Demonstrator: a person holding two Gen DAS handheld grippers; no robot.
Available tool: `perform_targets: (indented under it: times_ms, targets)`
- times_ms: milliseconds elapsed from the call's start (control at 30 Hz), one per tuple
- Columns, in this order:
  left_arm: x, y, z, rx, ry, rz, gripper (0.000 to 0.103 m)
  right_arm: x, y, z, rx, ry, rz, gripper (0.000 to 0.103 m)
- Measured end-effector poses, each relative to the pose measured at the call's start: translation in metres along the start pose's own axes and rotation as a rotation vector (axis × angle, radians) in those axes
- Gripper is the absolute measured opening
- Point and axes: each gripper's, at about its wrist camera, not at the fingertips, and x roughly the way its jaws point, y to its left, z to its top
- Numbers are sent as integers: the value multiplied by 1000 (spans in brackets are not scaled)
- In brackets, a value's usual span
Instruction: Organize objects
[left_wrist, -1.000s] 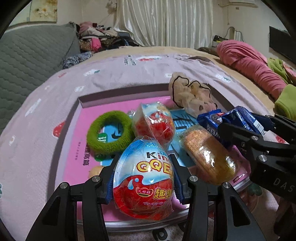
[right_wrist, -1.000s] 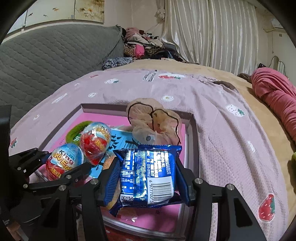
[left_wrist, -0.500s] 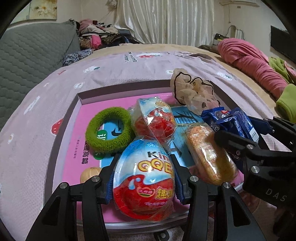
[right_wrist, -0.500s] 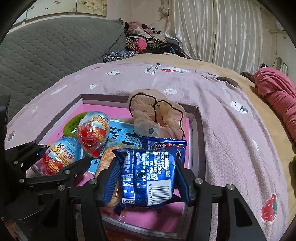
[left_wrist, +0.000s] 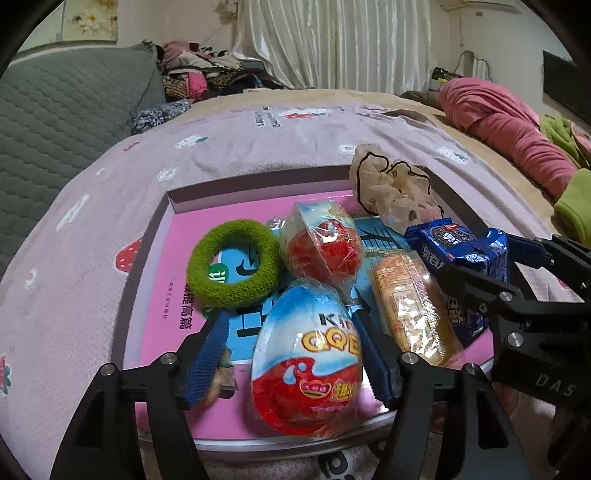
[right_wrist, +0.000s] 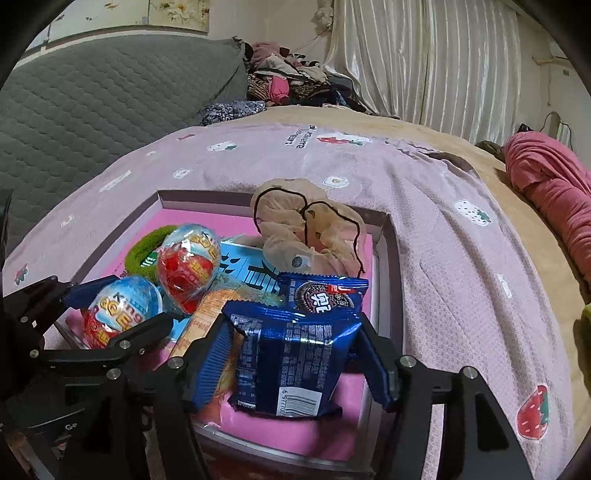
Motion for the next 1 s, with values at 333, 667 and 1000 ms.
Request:
perform_targets:
  times_ms: [333,667,1000]
  targets:
    - [-14,9,6,-23,-25,-5,79,-14,-3,5,29,-40,14,70]
    - [-28,14,11,-40,-61,0,80,-28,-5,11,62,-100,39,78]
    - [-52,19,17,-67,-124,8,91,-62,-3,19,72,-216,36,90]
